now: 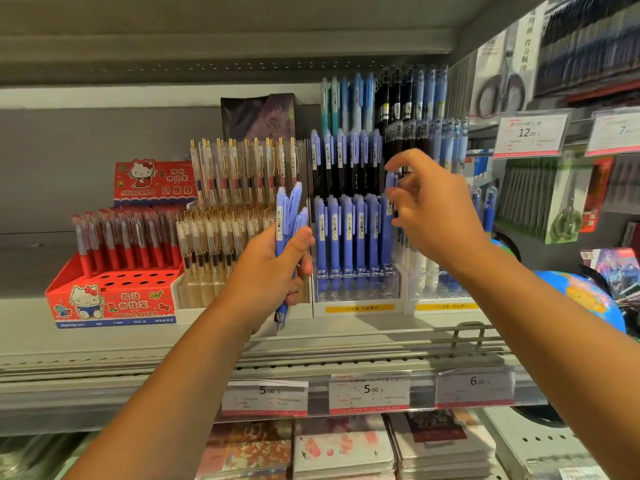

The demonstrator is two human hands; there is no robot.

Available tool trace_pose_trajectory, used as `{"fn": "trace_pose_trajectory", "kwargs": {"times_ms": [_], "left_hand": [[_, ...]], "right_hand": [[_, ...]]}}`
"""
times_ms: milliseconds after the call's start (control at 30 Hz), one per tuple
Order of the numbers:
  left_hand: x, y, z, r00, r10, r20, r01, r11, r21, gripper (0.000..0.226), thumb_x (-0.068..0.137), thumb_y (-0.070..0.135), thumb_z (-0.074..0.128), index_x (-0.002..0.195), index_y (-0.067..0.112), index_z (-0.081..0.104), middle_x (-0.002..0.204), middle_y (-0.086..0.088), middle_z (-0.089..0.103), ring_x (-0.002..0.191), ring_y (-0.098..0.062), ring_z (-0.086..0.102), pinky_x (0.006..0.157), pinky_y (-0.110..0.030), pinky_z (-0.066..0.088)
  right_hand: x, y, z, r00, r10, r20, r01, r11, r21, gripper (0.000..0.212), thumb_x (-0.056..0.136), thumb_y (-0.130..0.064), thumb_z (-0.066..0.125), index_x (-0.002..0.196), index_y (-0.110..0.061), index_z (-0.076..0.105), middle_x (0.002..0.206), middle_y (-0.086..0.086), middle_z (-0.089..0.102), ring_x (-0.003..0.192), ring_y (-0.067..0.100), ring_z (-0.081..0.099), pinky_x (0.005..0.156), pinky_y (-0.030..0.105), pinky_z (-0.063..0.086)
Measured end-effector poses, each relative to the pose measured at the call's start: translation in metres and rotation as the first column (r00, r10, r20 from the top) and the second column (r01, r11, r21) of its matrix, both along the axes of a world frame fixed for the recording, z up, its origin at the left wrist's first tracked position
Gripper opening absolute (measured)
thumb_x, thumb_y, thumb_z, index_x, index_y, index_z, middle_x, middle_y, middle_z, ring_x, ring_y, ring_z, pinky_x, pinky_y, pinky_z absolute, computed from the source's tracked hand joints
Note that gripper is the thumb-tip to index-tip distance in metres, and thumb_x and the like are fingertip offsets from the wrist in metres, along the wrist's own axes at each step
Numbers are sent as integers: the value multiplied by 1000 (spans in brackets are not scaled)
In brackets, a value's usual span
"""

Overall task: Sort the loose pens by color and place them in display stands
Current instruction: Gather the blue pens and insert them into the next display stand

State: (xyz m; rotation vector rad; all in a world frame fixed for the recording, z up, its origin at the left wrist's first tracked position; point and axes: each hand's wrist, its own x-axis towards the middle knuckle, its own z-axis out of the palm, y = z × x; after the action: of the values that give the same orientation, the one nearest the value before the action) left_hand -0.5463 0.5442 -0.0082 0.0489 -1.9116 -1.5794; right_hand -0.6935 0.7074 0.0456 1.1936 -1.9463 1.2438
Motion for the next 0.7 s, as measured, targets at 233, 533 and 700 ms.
{"fn": "trace_pose_trajectory", "kwargs": {"times_ms": [233, 533, 700], "left_hand": [[0, -1, 0, 1000, -16, 4, 16, 999, 31, 28, 96, 45, 48, 84, 24, 62, 62, 1, 55, 43, -14, 32, 40, -24, 33], [1, 0, 0, 1000, -11, 22, 11, 1000, 2, 29, 100, 40, 46, 95, 13, 56, 62, 1, 55, 43, -13, 35, 40, -24, 35], [1, 0, 1, 1000, -14, 23, 14, 1000, -5, 30, 100, 40, 46, 94, 13, 57, 62, 2, 55, 44, -13, 36, 41, -24, 35]], "right_hand": [[3, -8, -3, 981, -177, -77, 190, 956, 225, 24, 98, -6, 53, 122, -12, 51, 98, 16, 62, 77, 34, 60, 69, 56, 54], [1, -12, 5, 933, -310, -180, 358, 827, 434, 44, 90, 7, 57, 129, -8, 43, 75, 14, 58, 67, 33, 64, 58, 50, 57], [-1, -12, 3, 921, -321, -219, 387, 804, 451, 49, 91, 6, 58, 133, -11, 40, 72, 10, 54, 56, 30, 61, 53, 48, 56]]}}
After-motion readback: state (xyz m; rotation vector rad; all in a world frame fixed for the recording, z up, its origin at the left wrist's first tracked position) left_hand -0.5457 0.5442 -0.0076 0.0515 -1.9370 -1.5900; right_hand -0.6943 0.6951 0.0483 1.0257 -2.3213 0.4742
